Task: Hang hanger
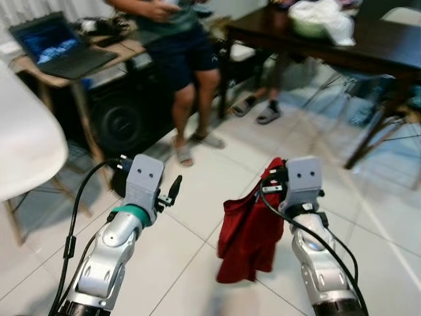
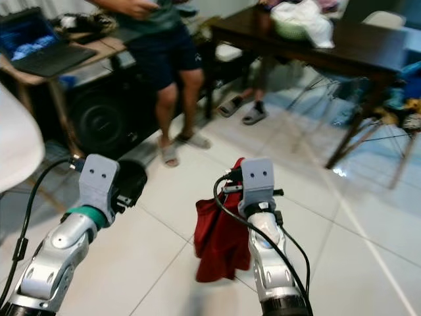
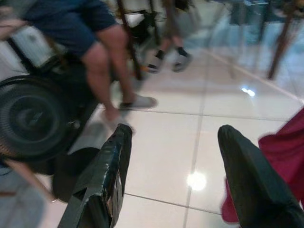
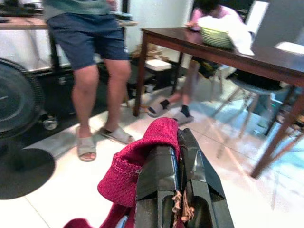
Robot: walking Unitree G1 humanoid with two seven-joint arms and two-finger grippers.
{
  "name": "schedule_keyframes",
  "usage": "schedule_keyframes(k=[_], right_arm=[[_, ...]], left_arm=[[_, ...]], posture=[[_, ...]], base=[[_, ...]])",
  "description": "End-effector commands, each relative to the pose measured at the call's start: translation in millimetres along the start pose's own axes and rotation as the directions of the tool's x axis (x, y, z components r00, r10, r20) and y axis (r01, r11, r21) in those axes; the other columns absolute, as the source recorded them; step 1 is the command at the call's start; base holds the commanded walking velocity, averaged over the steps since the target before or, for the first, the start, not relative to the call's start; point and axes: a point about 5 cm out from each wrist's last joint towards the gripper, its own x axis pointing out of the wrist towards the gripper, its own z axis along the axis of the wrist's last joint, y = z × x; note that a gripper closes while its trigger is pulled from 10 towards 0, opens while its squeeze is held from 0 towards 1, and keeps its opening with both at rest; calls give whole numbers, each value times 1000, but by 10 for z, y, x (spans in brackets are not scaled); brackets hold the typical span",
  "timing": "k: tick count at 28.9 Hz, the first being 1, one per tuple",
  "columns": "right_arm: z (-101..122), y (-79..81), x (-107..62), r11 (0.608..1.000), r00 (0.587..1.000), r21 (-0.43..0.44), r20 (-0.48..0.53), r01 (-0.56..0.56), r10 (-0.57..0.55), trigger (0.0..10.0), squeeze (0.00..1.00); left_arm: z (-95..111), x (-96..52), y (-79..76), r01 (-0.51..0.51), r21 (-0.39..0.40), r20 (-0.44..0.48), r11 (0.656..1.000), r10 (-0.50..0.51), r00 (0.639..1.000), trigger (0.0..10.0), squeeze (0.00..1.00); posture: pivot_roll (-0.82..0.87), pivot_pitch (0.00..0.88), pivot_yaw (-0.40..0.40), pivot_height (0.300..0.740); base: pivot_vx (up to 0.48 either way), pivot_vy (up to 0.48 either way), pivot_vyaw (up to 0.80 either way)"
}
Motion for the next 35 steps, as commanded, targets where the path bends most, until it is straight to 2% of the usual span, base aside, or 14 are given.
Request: schedule_keyframes(k=[1,35], right_arm=[[-8,-12,-3,1000,1000,-1,2,3,-3,10000,0],[82,-92,66,1000,999,4,32,15,-15,10000,0]], left_arm=[[-51,-13,-5,-2,-10,-17,1000,2,1000,10000,0],[92,51,-58,-33,-54,67,998,36,997,10000,0]], posture=[[-71,99,109,740],[-72,120,71,740]], base=[[0,0,-769],[12,0,-769]])
